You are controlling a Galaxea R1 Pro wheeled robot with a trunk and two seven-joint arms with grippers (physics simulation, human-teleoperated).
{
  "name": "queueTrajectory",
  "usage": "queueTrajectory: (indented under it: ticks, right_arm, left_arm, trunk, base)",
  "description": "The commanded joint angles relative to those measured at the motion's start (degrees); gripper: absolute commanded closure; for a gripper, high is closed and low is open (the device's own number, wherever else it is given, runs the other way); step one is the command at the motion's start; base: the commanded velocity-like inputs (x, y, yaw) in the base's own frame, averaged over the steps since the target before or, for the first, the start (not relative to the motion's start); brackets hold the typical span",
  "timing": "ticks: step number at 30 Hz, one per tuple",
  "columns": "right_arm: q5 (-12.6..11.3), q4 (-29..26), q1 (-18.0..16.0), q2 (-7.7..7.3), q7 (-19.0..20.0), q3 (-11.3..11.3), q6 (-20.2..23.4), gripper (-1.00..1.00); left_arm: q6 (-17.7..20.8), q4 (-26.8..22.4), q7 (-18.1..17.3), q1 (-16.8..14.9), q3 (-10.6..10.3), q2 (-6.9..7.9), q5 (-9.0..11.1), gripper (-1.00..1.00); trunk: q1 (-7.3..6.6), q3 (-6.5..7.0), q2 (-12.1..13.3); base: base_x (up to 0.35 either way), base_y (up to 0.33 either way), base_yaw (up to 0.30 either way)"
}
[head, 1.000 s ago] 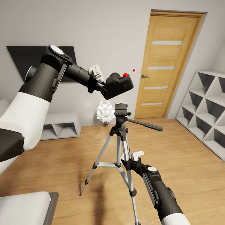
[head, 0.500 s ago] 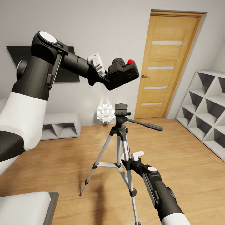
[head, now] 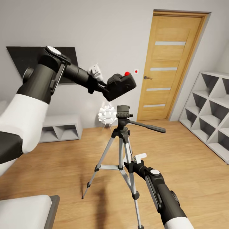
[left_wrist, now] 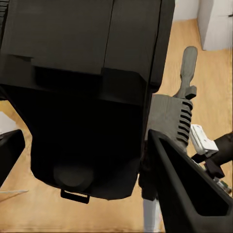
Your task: Attach the digital camera to the camera tripod in the bedroom.
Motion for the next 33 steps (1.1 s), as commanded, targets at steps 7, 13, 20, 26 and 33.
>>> queueTrajectory:
  ticks: [7, 13, 20, 26, 33]
  right_arm:
    - [0.3, 0.0, -0.1, 0.01, 0.5, -0.1, 0.2, 1.0]
    - [0.3, 0.0, -0.1, 0.01, 0.4, -0.1, 0.1, 1.0]
    - [0.3, 0.0, -0.1, 0.01, 0.4, -0.1, 0.2, 1.0]
    - [0.4, 0.1, -0.1, 0.01, 0.4, -0.1, 0.2, 1.0]
    - [0.6, 0.3, -0.1, 0.01, 0.3, -0.1, 0.2, 1.0]
  left_arm:
    - [-3.0, 6.4, -1.5, -3.3, -0.5, 2.68, -0.3, 1.0]
    - [-3.9, 8.2, -1.7, -8.1, -1.8, 3.51, -0.2, 1.0]
    - [-4.1, 11.6, -1.8, -13.5, -7.9, 2.15, 0.8, 1.0]
    - [-4.1, 12.0, -1.8, -14.4, -18.9, 1.33, 7.0, 1.0]
    - [-4.1, 11.3, -1.7, -14.5, -24.7, 1.74, 15.3, 1.0]
  trunk:
    - [0.03, -0.12, -0.1]
    - [0.03, -0.12, -0.1]
    - [0.03, -0.12, -0.1]
    - [0.03, -0.12, -0.1]
    - [0.03, -0.12, -0.1]
  base:
    - [0.0, 0.0, 0.0]
    - [0.0, 0.0, 0.0]
    - [0.0, 0.0, 0.0]
    - [0.0, 0.0, 0.0]
    - [0.0, 0.0, 0.0]
